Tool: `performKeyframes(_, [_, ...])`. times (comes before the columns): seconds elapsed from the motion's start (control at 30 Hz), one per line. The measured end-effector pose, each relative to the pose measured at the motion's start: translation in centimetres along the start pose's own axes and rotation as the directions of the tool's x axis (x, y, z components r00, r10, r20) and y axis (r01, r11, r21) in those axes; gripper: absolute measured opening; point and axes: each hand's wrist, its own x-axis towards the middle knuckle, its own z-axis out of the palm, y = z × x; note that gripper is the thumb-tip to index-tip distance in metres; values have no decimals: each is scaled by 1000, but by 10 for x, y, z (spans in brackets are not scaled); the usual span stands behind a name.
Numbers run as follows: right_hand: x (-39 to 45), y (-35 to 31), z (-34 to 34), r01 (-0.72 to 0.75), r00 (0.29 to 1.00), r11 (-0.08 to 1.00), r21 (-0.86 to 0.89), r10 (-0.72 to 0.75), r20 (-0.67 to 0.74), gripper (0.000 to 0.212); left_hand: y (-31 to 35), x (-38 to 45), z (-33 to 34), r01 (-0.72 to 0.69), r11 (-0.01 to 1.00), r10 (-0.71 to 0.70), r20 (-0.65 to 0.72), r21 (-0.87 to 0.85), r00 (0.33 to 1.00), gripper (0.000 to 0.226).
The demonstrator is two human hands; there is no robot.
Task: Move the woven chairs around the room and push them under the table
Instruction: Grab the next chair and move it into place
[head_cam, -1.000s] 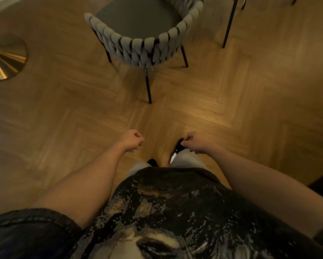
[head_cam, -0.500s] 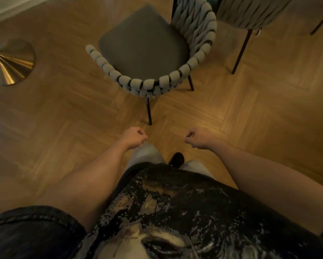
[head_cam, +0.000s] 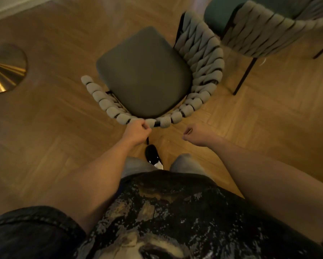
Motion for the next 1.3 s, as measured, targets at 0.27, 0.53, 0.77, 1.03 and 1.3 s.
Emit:
performKeyframes(0.27, [58, -5, -45, 115, 984, 946, -302, -150, -95, 29, 26, 45, 2, 39, 987, -55, 98, 155, 994, 39])
performKeyframes(0.53, [113, 8, -86, 286, 956, 688, -667, -155, 251, 51, 41, 74, 34, 1, 901, -149, 308, 435, 940, 71])
performKeyframes(0.77, [152, 27, -112, 410, 911, 448, -795, -152, 384, 57, 38, 87, 50, -41, 816, -190, 335, 577, 923, 75])
performKeyframes(1.03, [189, 47, -138, 404, 914, 326, -854, -120, 387, 61, 32, 94, 42, -103, 760, -180, 360, 642, 915, 72])
performKeyframes(1.3, [165, 36, -120, 374, 926, 446, -813, -127, 356, 60, 19, 90, 26, -161, 721, -176, 402, 675, 899, 71])
